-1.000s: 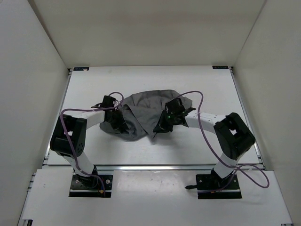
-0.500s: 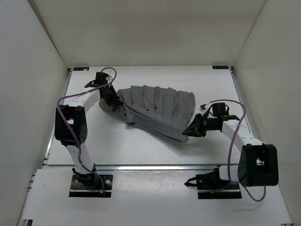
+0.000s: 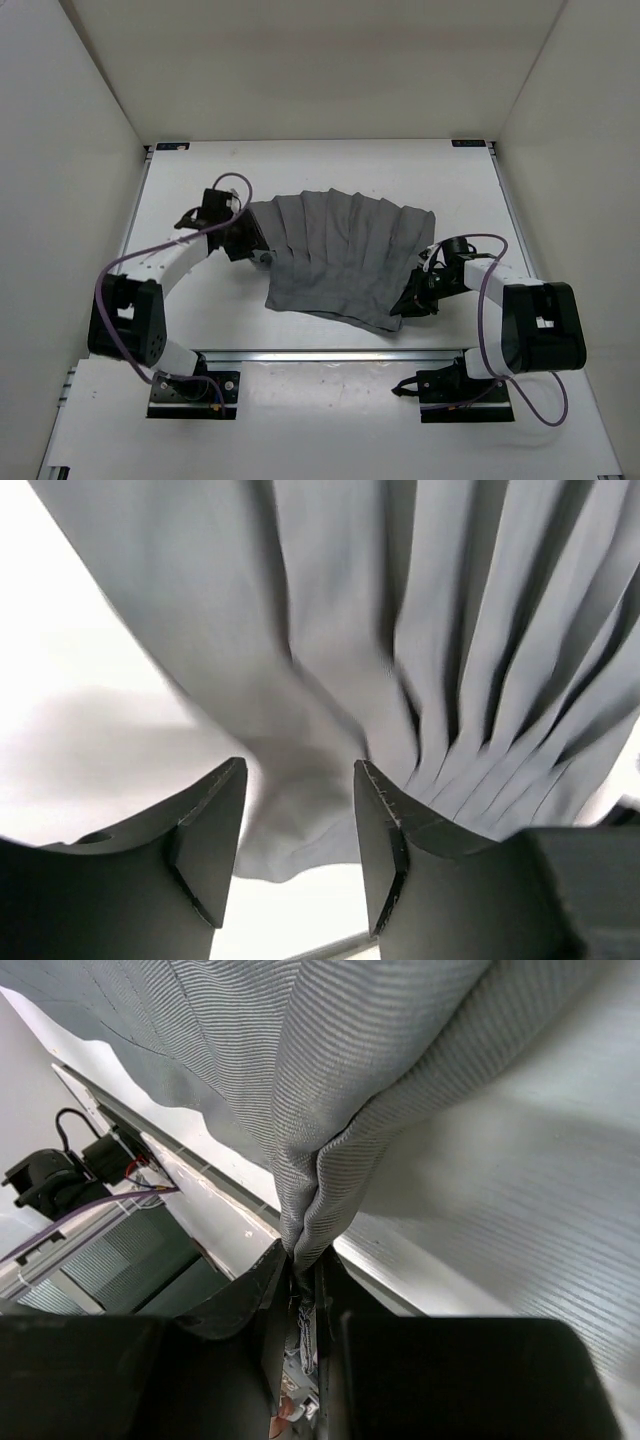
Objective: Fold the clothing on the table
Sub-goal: Flatten the skirt out
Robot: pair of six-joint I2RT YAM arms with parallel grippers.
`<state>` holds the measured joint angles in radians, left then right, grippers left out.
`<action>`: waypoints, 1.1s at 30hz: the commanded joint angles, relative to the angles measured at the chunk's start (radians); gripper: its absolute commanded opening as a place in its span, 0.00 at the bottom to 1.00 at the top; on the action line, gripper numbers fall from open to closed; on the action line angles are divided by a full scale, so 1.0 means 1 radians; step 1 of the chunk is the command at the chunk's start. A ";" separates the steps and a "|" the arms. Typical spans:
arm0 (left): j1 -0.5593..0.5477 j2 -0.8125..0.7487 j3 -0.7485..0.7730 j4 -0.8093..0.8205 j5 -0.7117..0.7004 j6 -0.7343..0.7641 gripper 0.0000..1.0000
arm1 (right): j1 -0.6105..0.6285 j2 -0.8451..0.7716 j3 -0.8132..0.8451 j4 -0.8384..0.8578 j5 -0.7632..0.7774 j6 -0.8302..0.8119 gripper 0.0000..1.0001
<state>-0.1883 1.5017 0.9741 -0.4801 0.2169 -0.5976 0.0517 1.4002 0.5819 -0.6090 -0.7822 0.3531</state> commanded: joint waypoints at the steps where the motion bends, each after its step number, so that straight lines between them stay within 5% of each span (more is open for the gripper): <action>1: -0.056 -0.089 -0.128 0.069 -0.034 0.010 0.58 | 0.007 0.014 0.029 0.031 -0.009 -0.020 0.00; 14: -0.267 -0.077 -0.367 0.304 -0.071 -0.047 0.62 | 0.007 0.002 -0.017 0.061 -0.034 -0.003 0.00; 18: -0.274 -0.029 -0.379 0.311 -0.004 -0.045 0.00 | 0.014 -0.003 -0.007 0.066 -0.043 0.003 0.00; 20: -0.232 -0.049 -0.361 0.316 0.007 -0.089 0.00 | 0.036 0.009 0.045 0.063 -0.060 0.015 0.00; 23: -0.160 -0.025 -0.057 0.275 -0.007 -0.116 0.00 | 0.057 0.112 0.310 0.040 -0.081 0.041 0.01; 26: -0.079 0.153 0.405 0.163 0.044 -0.160 0.00 | 0.059 0.273 0.945 -0.113 0.009 0.024 0.00; 29: -0.036 0.285 0.819 0.094 0.082 -0.227 0.00 | 0.025 0.452 1.374 -0.225 0.041 0.024 0.00; 31: -0.019 0.336 0.991 0.030 0.094 -0.228 0.00 | 0.002 0.500 1.507 -0.232 -0.001 0.032 0.00; 33: -0.014 0.310 0.975 0.023 0.116 -0.216 0.00 | -0.012 0.471 1.491 -0.215 -0.005 0.043 0.00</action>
<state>-0.2115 1.8736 1.9064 -0.3618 0.2737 -0.7891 0.0681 1.9144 2.0216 -0.7265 -0.7612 0.3786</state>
